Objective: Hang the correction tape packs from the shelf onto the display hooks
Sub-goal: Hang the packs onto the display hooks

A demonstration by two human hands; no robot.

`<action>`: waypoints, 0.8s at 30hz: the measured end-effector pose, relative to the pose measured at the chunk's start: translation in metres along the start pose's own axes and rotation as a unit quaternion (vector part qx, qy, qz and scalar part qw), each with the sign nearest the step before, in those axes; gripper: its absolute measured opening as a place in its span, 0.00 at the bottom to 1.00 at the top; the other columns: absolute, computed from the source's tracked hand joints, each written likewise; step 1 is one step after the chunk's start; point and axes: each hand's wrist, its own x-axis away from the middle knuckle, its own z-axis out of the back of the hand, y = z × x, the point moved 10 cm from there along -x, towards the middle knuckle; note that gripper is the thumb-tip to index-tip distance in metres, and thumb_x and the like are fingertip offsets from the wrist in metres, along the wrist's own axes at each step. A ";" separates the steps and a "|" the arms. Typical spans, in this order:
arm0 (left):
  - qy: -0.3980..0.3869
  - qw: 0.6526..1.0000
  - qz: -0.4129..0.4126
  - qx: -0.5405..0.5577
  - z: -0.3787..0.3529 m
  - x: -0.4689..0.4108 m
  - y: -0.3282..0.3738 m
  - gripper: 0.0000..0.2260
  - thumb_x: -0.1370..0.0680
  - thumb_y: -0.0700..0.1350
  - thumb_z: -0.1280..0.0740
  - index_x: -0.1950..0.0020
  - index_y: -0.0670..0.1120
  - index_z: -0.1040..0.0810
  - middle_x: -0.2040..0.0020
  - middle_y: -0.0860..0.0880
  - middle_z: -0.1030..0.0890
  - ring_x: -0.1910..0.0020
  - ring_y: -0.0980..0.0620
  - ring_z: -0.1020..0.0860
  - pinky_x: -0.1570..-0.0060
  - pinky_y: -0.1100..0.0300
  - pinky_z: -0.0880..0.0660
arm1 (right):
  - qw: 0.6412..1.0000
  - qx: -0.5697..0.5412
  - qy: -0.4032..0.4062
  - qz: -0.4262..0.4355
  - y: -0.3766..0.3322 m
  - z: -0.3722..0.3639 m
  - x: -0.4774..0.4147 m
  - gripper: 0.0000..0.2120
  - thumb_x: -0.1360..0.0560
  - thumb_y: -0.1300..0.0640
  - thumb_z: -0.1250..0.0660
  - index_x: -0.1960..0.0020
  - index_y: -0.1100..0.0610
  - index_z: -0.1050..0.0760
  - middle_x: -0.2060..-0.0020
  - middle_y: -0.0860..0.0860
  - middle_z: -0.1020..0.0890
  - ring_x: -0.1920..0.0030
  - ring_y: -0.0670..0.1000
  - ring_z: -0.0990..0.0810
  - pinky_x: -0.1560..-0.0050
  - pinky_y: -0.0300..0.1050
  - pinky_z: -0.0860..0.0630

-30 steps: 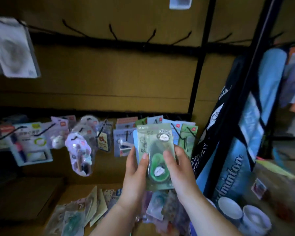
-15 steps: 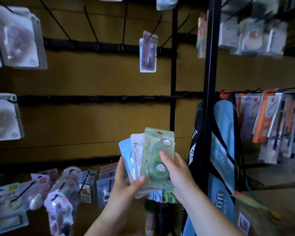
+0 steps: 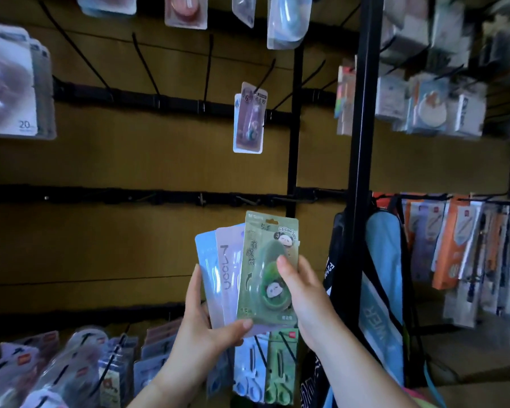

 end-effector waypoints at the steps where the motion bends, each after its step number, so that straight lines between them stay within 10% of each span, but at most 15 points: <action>1: 0.001 1.000 -0.004 -0.003 0.002 -0.005 0.001 0.47 0.51 0.44 0.24 0.40 0.70 0.42 0.44 0.49 0.19 0.56 0.53 0.16 0.66 0.60 0.20 | 1.000 0.003 0.012 0.007 -0.003 0.002 -0.005 0.08 0.24 0.50 0.39 0.46 0.49 0.26 0.47 0.50 0.19 0.46 0.50 0.21 0.42 0.51 0.24; 9: 0.010 1.000 -0.008 -0.008 0.000 -0.021 0.000 0.45 0.38 0.33 0.28 0.34 0.65 0.47 0.41 0.48 0.22 0.48 0.50 0.19 0.64 0.69 0.21 | 0.999 -0.021 0.026 0.016 -0.006 0.009 -0.028 0.05 0.24 0.50 0.40 0.54 0.47 0.26 0.54 0.48 0.19 0.46 0.54 0.21 0.38 0.58 0.27; 13: 0.004 1.000 0.018 -0.009 0.003 -0.022 -0.013 0.49 0.39 0.31 0.29 0.28 0.62 0.49 0.52 0.51 0.15 0.54 0.50 0.16 0.65 0.63 0.20 | 0.999 -0.010 0.042 0.019 -0.003 0.015 -0.031 0.16 0.25 0.49 0.38 0.41 0.54 0.27 0.46 0.53 0.20 0.41 0.55 0.22 0.35 0.57 0.29; 24: 0.012 0.999 0.045 -0.020 0.014 -0.018 -0.027 0.47 0.33 0.26 0.31 0.27 0.61 0.50 0.60 0.59 0.15 0.56 0.54 0.16 0.66 0.63 0.20 | 0.987 -0.016 0.140 0.073 -0.051 0.070 -0.043 0.07 0.23 0.53 0.39 0.60 0.51 0.27 0.63 0.48 0.20 0.62 0.47 0.21 0.61 0.42 0.24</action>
